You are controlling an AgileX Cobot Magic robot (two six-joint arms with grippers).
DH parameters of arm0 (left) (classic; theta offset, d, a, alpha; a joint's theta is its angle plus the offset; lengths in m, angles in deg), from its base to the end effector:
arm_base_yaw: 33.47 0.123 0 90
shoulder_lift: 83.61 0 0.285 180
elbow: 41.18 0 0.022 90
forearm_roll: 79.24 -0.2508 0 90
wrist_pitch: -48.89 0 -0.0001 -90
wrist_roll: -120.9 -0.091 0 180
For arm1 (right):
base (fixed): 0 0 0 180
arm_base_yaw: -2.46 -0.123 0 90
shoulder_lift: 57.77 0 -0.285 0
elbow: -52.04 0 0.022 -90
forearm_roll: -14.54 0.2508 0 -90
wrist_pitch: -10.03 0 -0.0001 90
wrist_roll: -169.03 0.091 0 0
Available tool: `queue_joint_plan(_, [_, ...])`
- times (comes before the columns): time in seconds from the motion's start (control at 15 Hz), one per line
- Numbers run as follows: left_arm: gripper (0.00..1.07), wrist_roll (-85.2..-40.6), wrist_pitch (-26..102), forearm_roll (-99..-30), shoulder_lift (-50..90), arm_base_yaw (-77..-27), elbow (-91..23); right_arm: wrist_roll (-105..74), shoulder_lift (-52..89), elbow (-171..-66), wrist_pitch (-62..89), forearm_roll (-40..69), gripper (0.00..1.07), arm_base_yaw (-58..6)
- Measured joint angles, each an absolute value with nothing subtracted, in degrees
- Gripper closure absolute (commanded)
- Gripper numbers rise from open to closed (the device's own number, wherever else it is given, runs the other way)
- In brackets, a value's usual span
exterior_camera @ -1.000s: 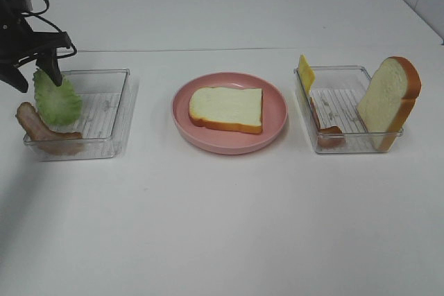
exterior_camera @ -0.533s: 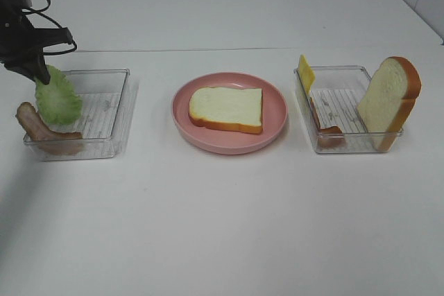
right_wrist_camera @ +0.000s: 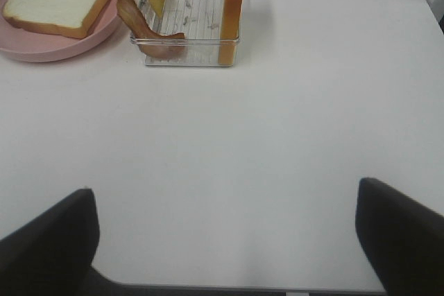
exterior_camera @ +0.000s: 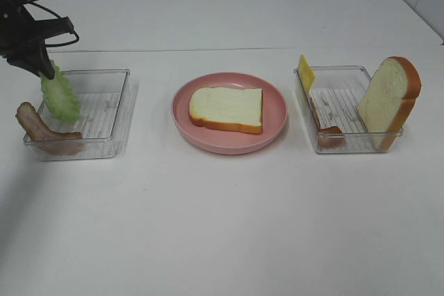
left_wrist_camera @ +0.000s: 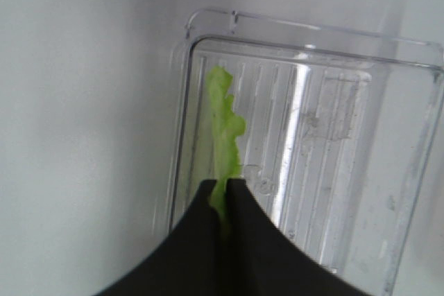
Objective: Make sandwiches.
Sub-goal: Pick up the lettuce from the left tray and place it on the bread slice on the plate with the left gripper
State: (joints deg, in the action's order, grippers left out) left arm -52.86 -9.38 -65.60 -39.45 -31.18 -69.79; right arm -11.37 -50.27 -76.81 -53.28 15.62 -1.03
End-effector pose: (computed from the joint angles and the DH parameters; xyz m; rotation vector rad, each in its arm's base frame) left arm 0.4742 0.0007 0.1822 -0.3571 2.8571 -0.3280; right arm -0.0028 0.0014 0.2612 -0.0732 2.1277 0.0548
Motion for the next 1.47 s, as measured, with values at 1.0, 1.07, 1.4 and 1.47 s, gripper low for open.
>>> queue_joint_plan(1.0, [1.07,-49.65,-5.26,-55.69,-36.59,-47.63,-85.20,-11.37,-50.27,-76.81,-53.28,15.62,0.10,-1.03])
queue_joint_plan(1.07, [1.07,-49.65,-4.57,-54.54,-36.64,-48.08,-85.20,-11.37,-50.27,-76.81,-53.28,15.62,0.10,-1.03])
queue_joint_plan(1.4, [1.07,-50.51,0.13,-41.08,-40.48,-53.01,-85.20,-11.37,-50.27,-76.81,-53.28,15.62,0.10,-1.03])
queue_joint_plan(1.47, [1.07,-50.85,1.22,-38.33,-41.97,-54.44,-85.20,-11.37,-50.27,-76.81,-53.28,15.62,0.10,-1.03])
